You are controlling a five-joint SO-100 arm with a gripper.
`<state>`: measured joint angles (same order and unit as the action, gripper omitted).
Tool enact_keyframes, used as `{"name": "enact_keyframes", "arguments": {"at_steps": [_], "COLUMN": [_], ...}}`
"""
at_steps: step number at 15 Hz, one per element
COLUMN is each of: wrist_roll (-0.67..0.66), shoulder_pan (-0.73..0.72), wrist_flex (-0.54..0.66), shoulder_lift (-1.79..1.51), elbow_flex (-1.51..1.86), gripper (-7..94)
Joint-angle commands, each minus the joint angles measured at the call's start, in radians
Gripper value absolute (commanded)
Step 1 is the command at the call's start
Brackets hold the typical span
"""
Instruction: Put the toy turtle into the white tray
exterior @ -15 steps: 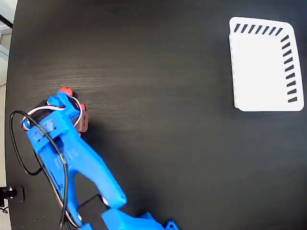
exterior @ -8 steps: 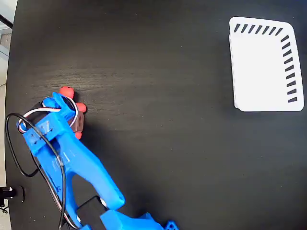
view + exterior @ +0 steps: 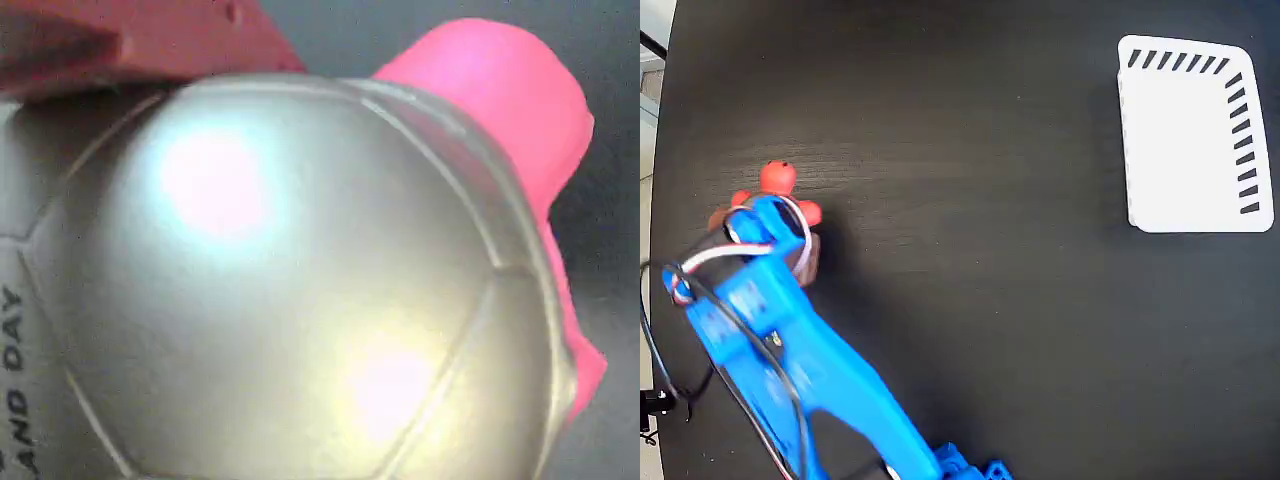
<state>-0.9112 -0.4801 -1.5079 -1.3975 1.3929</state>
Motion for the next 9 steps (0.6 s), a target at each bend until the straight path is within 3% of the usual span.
{"name": "enact_keyframes", "arguments": {"at_steps": [1,5,9], "wrist_roll": [-0.008,-0.006,0.038], "shoulder_pan": [0.046,0.190,0.457], "wrist_flex": [-0.077,-0.109,-0.133], "shoulder_lift": [-0.239,-0.396,-0.397], "elbow_flex": [-0.040,-0.041,-0.110], "gripper": [0,0,0]}}
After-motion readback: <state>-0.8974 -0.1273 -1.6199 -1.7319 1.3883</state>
